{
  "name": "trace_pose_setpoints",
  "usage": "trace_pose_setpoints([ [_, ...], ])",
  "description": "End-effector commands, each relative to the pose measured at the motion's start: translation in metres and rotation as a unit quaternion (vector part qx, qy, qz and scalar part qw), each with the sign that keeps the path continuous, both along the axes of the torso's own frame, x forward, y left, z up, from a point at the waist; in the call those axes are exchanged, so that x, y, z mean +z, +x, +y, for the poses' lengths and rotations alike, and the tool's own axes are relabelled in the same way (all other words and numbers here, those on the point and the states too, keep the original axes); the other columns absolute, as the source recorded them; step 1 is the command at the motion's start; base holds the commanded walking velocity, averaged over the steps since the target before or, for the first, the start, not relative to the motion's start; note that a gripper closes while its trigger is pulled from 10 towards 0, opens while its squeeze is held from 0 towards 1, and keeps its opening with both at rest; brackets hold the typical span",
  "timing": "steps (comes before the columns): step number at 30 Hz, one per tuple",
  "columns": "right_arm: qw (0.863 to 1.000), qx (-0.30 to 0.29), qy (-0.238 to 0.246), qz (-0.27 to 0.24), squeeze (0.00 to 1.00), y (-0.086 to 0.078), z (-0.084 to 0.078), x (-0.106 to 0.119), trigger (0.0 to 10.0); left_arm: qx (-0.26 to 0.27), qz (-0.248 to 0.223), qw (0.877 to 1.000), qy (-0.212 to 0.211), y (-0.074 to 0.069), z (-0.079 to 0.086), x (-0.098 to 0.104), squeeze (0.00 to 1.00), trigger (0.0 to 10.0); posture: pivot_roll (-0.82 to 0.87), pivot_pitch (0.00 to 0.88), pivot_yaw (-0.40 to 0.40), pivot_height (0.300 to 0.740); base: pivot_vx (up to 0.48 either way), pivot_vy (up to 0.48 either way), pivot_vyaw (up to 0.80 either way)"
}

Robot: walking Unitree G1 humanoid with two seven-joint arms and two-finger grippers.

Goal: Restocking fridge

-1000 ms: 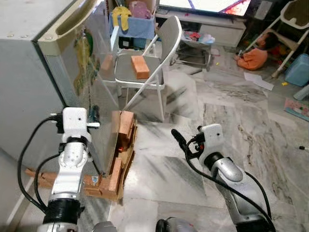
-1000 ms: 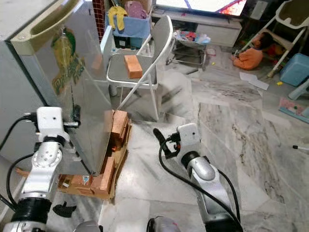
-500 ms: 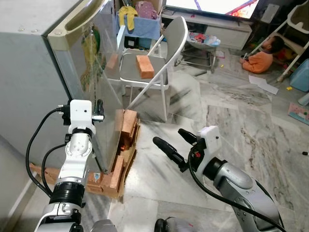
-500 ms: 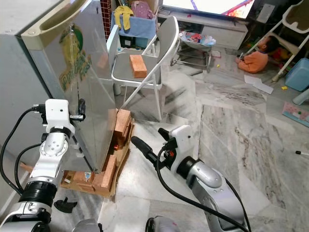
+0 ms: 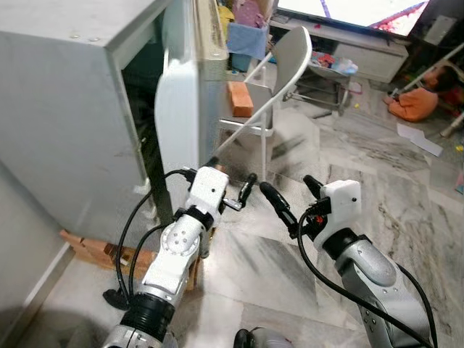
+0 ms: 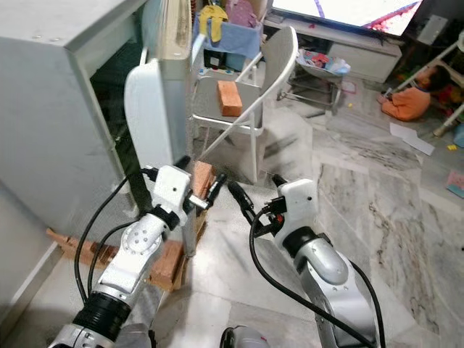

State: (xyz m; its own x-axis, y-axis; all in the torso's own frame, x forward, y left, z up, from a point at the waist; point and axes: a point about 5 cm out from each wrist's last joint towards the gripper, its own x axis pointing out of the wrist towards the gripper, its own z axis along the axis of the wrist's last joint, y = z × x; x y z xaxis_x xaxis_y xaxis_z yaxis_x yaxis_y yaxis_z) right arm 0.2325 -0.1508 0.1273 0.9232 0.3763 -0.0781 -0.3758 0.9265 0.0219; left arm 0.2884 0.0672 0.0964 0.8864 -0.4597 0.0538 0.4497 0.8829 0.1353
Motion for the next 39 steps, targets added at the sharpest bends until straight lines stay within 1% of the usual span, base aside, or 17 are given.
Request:
trace_pose_setpoints([
  [1,1.0,-0.021,-0.007,-0.016,0.0,0.002,-0.005,0.004,10.0,0.02,0.007,1.0,0.009,0.002,0.009,-0.004,0.0,10.0,0.0,0.026,-0.088,0.74,0.0,0.0,0.0],
  [3,0.999,-0.032,-0.009,-0.02,0.0,0.004,-0.006,0.004,10.0,0.031,0.006,0.999,0.015,0.004,0.018,-0.003,0.0,10.0,0.0,0.024,-0.086,0.74,0.0,0.0,0.0],
  [4,0.999,-0.036,-0.01,-0.022,0.0,0.006,-0.006,0.004,10.0,0.04,0.005,0.999,0.012,0.006,0.025,-0.002,0.0,10.0,0.01,0.022,-0.087,0.74,0.0,0.0,0.0],
  [8,0.998,-0.053,-0.02,-0.034,0.0,0.01,-0.005,0.005,10.0,0.061,0.007,0.998,0.003,0.01,0.038,0.0,0.0,10.0,0.01,0.017,-0.087,0.74,0.076,-0.257,0.0],
  [10,0.997,-0.06,-0.022,-0.035,0.0,0.012,-0.005,0.004,10.0,0.066,0.004,0.998,0.006,0.01,0.04,0.001,0.0,10.0,0.01,0.016,-0.088,0.74,0.307,-0.368,0.0],
  [13,0.997,-0.06,-0.023,-0.036,0.0,0.012,-0.005,0.004,10.0,0.066,0.004,0.998,0.006,0.011,0.04,0.001,0.0,10.0,0.01,0.015,-0.088,0.74,0.315,-0.36,0.0],
  [16,0.997,-0.051,-0.039,-0.044,0.0,0.012,-0.002,0.004,10.0,0.064,0.005,0.998,0.007,0.01,0.038,-0.001,0.0,10.0,0.01,0.015,-0.087,0.74,0.335,-0.34,0.0],
  [23,0.996,-0.06,-0.038,-0.045,0.0,0.014,-0.001,0.002,10.0,0.058,0.008,0.998,0.01,0.007,0.034,-0.004,0.0,10.0,0.01,0.014,-0.086,0.74,0.371,-0.296,-0.68],
  [25,0.996,-0.06,-0.038,-0.047,0.0,0.014,-0.001,0.003,10.0,0.064,0.012,0.998,0.015,0.008,0.036,-0.006,0.0,10.0,0.01,0.014,-0.083,0.74,0.454,0.0,-0.24],
  [27,0.996,-0.06,-0.038,-0.048,0.0,0.013,-0.001,0.003,10.0,0.081,0.019,0.996,0.027,0.01,0.042,-0.009,0.0,10.0,0.01,0.015,-0.082,0.74,0.48,0.0,0.0],
  [32,0.996,-0.06,-0.038,-0.049,0.0,0.013,0.0,0.002,10.0,0.084,0.021,0.996,0.028,0.013,0.044,-0.009,0.0,10.0,0.01,0.018,-0.078,0.74,0.48,0.0,0.0],
  [35,0.996,-0.061,-0.039,-0.049,0.0,0.013,0.0,0.002,10.0,0.08,0.02,0.996,0.026,0.014,0.042,-0.008,0.0,10.0,0.01,0.019,-0.078,0.74,0.48,0.0,0.0],
  [39,0.996,-0.061,-0.04,-0.05,0.0,0.013,0.001,0.001,10.0,0.062,0.016,0.998,0.025,0.015,0.032,-0.007,0.0,10.0,0.01,0.02,-0.077,0.74,0.48,0.0,0.0],
])
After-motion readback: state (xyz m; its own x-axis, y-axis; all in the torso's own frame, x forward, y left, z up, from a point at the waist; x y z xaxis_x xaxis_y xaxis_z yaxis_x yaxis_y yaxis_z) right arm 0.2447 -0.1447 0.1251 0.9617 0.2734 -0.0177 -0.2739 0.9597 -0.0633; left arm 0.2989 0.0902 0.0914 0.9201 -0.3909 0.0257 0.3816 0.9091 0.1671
